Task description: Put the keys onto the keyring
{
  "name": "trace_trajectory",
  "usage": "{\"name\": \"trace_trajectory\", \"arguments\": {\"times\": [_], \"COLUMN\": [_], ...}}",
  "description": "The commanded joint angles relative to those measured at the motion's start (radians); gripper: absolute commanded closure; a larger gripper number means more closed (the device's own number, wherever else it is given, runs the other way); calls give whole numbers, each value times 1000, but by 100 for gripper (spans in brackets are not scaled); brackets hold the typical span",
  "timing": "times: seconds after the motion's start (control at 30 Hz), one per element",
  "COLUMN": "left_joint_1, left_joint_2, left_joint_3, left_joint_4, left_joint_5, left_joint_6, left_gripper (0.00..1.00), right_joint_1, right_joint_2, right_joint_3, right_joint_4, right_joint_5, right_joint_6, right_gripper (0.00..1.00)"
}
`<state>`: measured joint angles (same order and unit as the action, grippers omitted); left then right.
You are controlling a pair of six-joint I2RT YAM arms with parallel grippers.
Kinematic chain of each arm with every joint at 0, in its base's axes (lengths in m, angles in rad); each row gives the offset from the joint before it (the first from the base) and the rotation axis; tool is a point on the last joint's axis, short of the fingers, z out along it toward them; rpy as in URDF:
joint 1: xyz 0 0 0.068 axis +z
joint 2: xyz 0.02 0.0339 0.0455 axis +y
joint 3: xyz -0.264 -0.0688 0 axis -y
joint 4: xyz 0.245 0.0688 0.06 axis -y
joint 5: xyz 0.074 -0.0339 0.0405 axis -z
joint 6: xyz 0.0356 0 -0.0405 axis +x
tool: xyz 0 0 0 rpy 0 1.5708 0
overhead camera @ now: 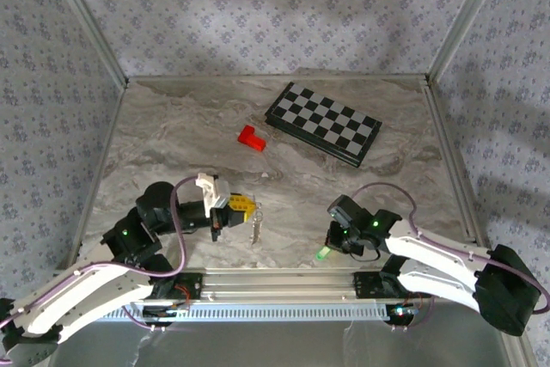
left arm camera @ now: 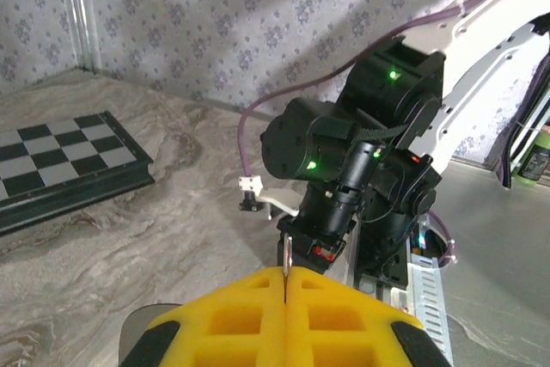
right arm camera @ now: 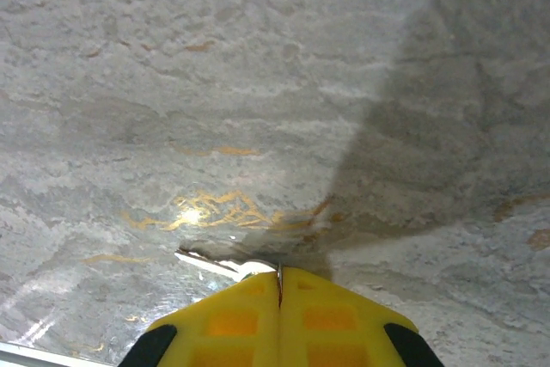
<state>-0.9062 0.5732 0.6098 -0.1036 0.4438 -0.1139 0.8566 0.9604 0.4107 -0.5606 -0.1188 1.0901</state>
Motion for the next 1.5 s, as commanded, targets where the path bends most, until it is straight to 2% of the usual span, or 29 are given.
{"name": "trace_trajectory", "arguments": {"times": [0.0,0.17,0.53,0.83,1.0,1.23,1.47], "left_joint_1": [-6,-7,-7,-5,-5,-6,-6], "left_joint_2": [8,20,3,8,40,53,77], "left_joint_3": [73,110,146,214,264,336,407], "left_joint_4": [20,1,-41,-137,-179,-212,-246], "left_joint_5": [27,18,-35,-99,-120,-103,-45], "left_joint_6": [11,20,-7,22,52,103,161], "left_gripper": [100,100,100,100,100,100,100], "right_joint_1": [31,53,92,126,127,127,127], "right_joint_2": [-1,5,0,-134,-175,-128,-40], "right_joint_3": [80,187,315,386,459,615,853], "right_joint_4": [-35,-59,-65,-18,-21,-36,-182], "right_joint_5": [78,133,156,140,67,-37,-159], "right_joint_6": [-96,-251,-516,-746,-876,-1038,-1155], "right_gripper": [100,100,100,100,100,100,100]}}
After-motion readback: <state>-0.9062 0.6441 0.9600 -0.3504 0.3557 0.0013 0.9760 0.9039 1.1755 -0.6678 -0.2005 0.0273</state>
